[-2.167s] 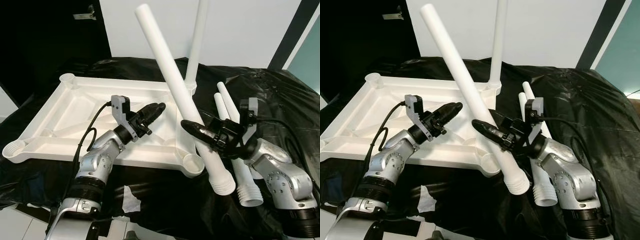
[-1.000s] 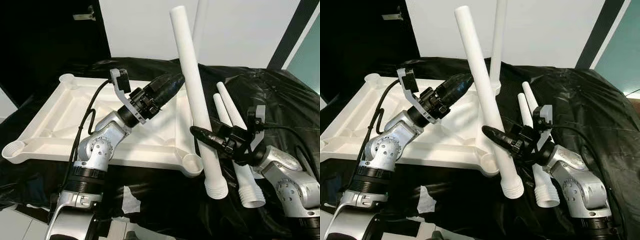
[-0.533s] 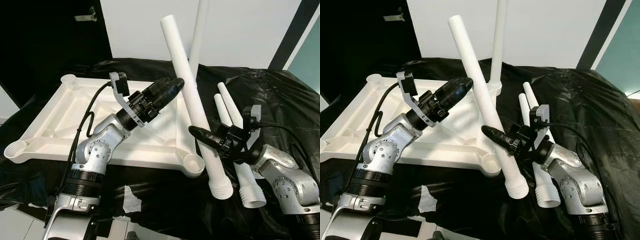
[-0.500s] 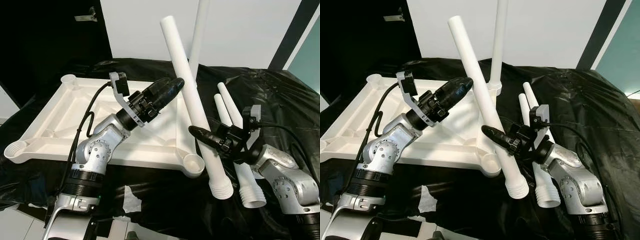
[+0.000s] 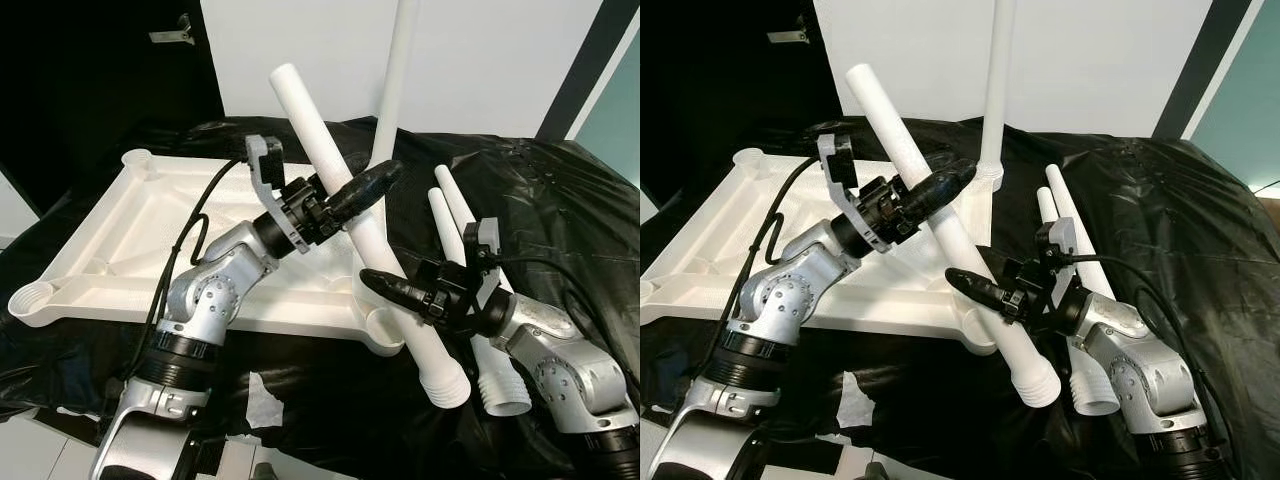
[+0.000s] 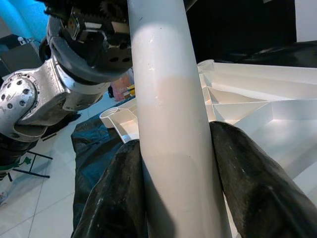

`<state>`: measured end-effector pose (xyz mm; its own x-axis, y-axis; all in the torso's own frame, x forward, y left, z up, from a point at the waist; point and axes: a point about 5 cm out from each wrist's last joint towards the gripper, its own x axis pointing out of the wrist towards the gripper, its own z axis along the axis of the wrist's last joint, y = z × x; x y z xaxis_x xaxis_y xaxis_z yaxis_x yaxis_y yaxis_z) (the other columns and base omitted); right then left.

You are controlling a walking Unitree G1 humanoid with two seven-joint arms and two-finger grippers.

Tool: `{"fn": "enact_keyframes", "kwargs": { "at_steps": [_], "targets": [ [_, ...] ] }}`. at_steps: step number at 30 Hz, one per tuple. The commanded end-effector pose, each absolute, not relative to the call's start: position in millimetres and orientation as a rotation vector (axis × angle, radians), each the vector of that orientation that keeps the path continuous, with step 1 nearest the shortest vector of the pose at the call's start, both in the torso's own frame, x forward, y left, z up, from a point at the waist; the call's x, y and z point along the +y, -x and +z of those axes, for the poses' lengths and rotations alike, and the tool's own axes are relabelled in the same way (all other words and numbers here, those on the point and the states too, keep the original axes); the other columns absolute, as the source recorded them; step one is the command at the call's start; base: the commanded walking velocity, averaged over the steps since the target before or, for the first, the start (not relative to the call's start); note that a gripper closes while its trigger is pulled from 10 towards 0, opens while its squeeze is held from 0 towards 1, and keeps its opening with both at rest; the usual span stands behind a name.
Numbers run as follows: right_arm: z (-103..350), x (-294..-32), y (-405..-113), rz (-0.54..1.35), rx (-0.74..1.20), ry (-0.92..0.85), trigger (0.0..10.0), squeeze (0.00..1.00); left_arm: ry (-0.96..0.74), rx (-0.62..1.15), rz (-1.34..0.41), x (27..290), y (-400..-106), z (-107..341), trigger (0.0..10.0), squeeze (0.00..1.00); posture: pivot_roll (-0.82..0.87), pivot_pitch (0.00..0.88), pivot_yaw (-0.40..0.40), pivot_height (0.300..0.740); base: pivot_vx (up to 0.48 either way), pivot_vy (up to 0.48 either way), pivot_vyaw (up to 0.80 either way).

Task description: Building children table

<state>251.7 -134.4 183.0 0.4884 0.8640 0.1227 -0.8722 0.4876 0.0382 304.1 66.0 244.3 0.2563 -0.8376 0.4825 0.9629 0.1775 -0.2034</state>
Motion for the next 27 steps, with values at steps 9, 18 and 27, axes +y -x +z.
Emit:
{"fn": "enact_keyframes", "kwargs": {
  "at_steps": [9, 18, 27],
  "targets": [
    [176.2, -138.8, -255.8, 0.923, -0.059, -0.023, 10.0, 0.00, 0.507, -0.422, -1.644, 64.0, -292.6, 255.2, 0.0, 0.00, -0.09, 0.000, 0.039, 0.740, 0.000, 0.000, 0.00],
    [180.6, -127.8, -260.7, 0.803, -0.058, 0.079, 10.0, 0.00, 0.505, -0.427, -1.641, 63.7, -296.1, 258.4, 0.0, 0.00, -0.09, 0.000, 0.050, 0.740, 0.000, 0.000, 0.00],
    [182.0, -130.8, -252.9, 0.737, 0.001, 0.147, 10.0, 0.95, 0.511, -0.409, -1.642, 62.5, -295.4, 254.2, 0.0, 0.00, -0.11, 0.000, 0.054, 0.740, 0.000, 0.000, 0.00]
  ]
}}
